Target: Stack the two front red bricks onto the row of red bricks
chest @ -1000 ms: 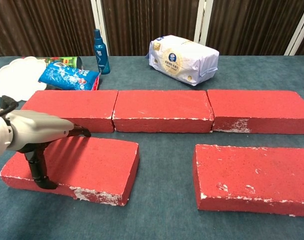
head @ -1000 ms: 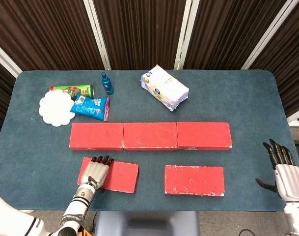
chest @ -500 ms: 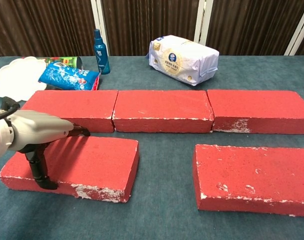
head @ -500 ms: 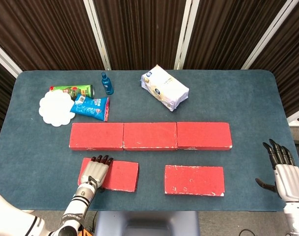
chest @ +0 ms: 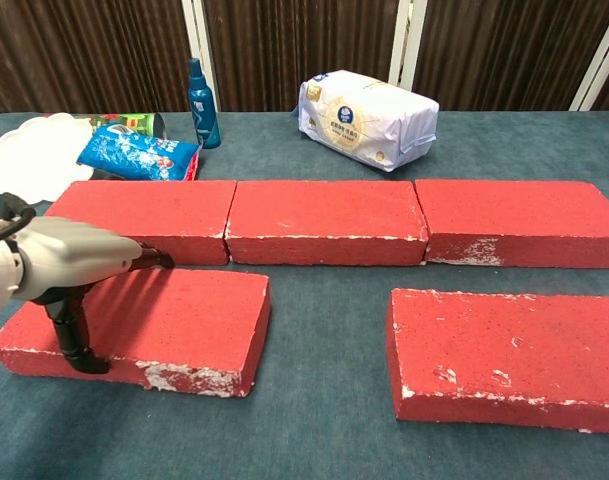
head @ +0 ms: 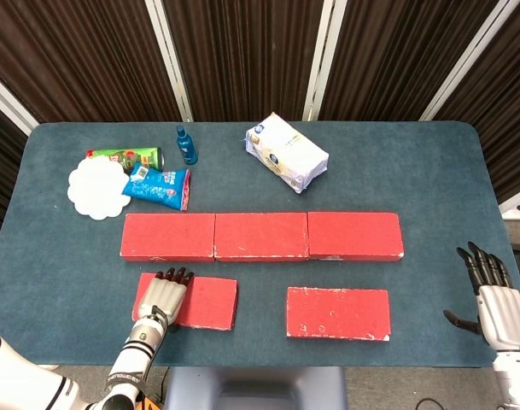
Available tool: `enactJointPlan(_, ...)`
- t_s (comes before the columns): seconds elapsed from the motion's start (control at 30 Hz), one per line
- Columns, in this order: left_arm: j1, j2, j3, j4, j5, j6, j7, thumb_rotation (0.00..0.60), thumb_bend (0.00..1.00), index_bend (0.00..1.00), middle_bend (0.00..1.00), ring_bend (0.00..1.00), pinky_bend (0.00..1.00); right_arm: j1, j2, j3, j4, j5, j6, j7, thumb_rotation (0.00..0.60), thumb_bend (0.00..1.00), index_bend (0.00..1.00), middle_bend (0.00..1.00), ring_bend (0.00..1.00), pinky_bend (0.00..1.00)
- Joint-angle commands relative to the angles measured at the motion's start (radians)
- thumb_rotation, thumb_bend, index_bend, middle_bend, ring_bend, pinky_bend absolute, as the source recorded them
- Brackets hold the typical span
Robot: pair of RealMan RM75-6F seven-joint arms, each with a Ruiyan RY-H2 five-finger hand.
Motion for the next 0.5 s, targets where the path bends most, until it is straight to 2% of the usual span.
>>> enactJointPlan(0.03, 0.003, 0.001, 0.002, 0.001, -0.001, 0.003, -0.002, 0.6, 0.19, 0.0, 0.06, 0.08, 0.28, 0.0, 0.0, 0.001, 0.0, 0.001, 0.0, 0.0, 0.6, 0.0, 0.07, 0.03, 0.03, 0.0)
enactJointPlan(0.5, 0.006, 0.024, 0.009, -0.027, 0.005, 0.026, 0.01, 0.6, 0.2, 0.0, 0.14, 0.09, 0.29, 0.0, -0.003, 0.001, 0.0, -0.001, 0.002, 0.002, 0.6, 0.0, 0.08, 0.03, 0.03, 0.0)
